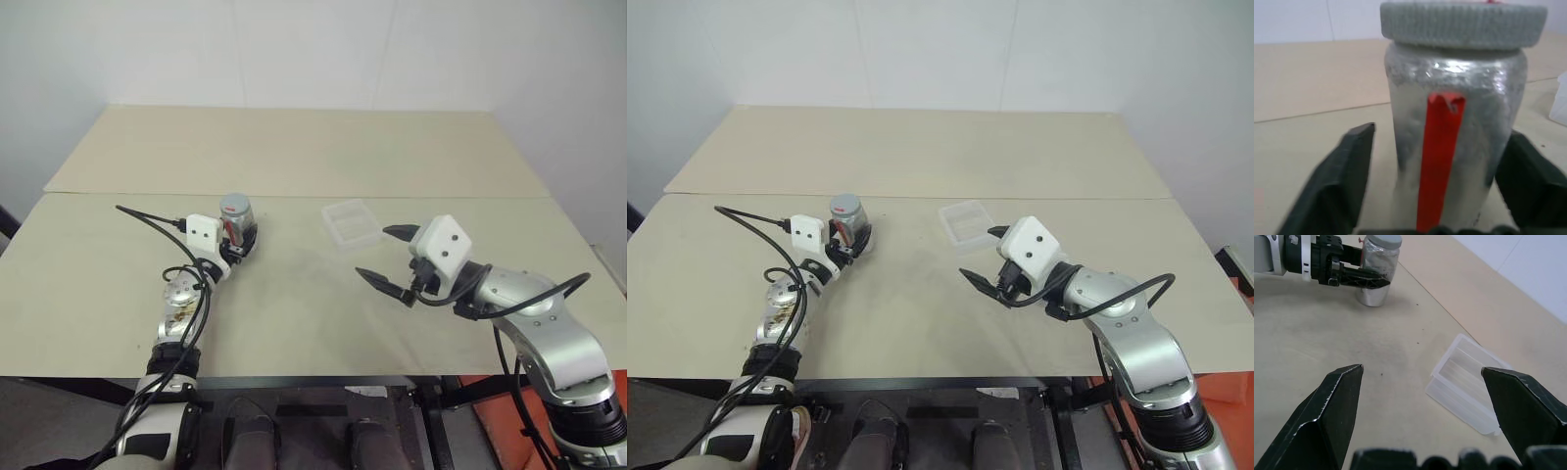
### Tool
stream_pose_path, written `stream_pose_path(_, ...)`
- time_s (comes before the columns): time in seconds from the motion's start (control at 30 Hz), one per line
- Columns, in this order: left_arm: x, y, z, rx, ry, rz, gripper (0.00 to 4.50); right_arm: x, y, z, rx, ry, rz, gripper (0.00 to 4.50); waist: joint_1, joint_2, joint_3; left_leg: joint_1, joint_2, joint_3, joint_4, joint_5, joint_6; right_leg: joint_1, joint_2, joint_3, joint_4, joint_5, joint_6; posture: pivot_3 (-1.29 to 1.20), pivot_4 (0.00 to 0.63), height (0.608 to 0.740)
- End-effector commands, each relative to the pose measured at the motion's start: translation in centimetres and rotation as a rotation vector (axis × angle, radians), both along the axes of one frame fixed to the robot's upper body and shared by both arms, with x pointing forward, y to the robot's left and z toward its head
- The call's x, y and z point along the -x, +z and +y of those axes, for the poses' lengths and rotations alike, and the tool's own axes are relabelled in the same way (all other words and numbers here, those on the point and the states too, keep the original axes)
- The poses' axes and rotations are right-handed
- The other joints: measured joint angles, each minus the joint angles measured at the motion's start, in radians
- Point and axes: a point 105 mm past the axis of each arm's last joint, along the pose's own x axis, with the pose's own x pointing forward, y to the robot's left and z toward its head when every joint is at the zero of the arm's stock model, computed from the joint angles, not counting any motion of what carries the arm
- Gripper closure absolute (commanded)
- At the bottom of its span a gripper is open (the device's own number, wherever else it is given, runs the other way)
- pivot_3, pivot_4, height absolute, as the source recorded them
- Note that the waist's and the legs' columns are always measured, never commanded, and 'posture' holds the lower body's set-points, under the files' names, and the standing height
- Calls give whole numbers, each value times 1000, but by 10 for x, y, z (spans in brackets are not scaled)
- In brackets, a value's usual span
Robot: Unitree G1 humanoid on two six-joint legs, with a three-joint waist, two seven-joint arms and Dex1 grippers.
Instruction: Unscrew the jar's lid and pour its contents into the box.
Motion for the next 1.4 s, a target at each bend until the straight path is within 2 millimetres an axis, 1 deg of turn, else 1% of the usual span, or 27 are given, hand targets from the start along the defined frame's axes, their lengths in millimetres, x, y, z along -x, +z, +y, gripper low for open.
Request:
stream_pose_path(0.03, -1, 15, 0, -16, 5, -61, 2249, 2, 11, 2, -12, 2, -59, 0, -1, 0, 0, 0, 0, 0, 0, 0, 0, 0, 0, 0, 0, 0, 0, 0, 150, 740)
stream_pose_path(0.07, 0, 15, 1, -9, 6, -60, 2524, 1, 11, 2, -12, 2, -60, 0, -1, 0, 0, 0, 0, 0, 0, 0, 0, 0, 0, 0, 0, 0, 0, 0, 150, 740)
stream_pose_path(0.17, 4, 18, -1, 4, -22, -72, 2535, 0, 10, 3, -21, 2, -60, 0, -1, 0, 0, 0, 0, 0, 0, 0, 0, 0, 0, 0, 0, 0, 0, 0, 150, 740)
stream_pose_path(0.23, 8, 26, -5, 20, -54, -96, 2535, -2, 11, 4, -32, 1, -61, 0, -1, 0, 0, 0, 0, 0, 0, 0, 0, 0, 0, 0, 0, 0, 0, 0, 150, 740)
stream_pose_path(0.33, 19, 41, -18, 0, -151, -139, 2535, -6, 16, 11, -79, 8, -65, 0, -2, 0, 0, 0, 0, 0, 0, 0, 0, 0, 0, 0, 0, 0, 0, 0, 150, 740)
stream_pose_path(0.47, 34, 59, -35, 15, -259, -184, 2535, -14, 36, 29, -278, -9, -83, 0, -4, 0, 0, 0, 1, -1, 0, 0, 0, -1, 0, 0, 1, 0, 0, 0, 150, 740)
stream_pose_path(0.57, 42, 65, -47, -28, -312, -206, 2535, -18, 48, 48, -394, -19, -96, 0, -3, 0, 0, 0, 0, -1, 0, 0, 0, -1, 0, 0, 1, 0, 0, 0, 150, 740)
stream_pose_path(0.67, 48, 65, -60, -75, -369, -208, 2535, -24, 54, 68, -439, -44, -122, 0, -3, 0, 0, 0, 0, -1, 0, 0, 0, -1, 0, 0, 1, 0, 0, 0, 150, 740)
stream_pose_path(0.73, 52, 61, -70, -109, -402, -194, 2535, -29, 51, 82, -403, -55, -133, 0, -3, 0, 0, 0, 0, -1, 0, 0, -1, -1, 0, 0, 2, 0, 0, 0, 150, 740)
stream_pose_path(0.77, 53, 60, -73, -117, -412, -189, 2535, -30, 49, 86, -388, -56, -137, 0, -2, 0, 0, 0, 0, -1, 0, 0, -1, -1, 0, 0, 2, 0, 0, 0, 150, 740)
stream_pose_path(0.87, 55, 57, -82, -126, -433, -186, 2535, -27, 55, 98, -450, -17, -117, 0, -2, 0, 0, 0, 0, -1, 0, 0, -1, -1, 0, 0, 1, 0, 0, 0, 150, 740)
stream_pose_path(0.97, 60, 58, -89, -98, -463, -192, 2535, -28, 55, 100, -464, -16, -112, 0, -2, 0, 0, -1, 0, -1, 0, 0, -1, -2, 0, 0, 1, 0, 0, 0, 150, 740)
stream_pose_path(1.13, 61, 56, -91, -112, -474, -187, 2535, -27, 59, 103, -477, 16, -118, 0, -4, 1, 0, -1, 0, -1, 0, 0, -1, -2, 0, 0, 2, 0, 0, 0, 150, 740)
stream_pose_path(1.27, 62, 60, -91, -88, -469, -191, 2535, -29, 53, 107, -439, 30, -110, 0, -5, 1, 0, -1, 0, -1, -1, 0, -1, -3, 0, 0, 1, 0, 0, 0, 150, 740)
stream_pose_path(1.4, 65, 61, -92, -86, -478, -196, 2535, -30, 53, 109, -447, 31, -105, 0, -5, 1, 0, -1, 0, -1, -1, 0, -1, -3, 0, 0, 1, 0, 0, 0, 150, 740)
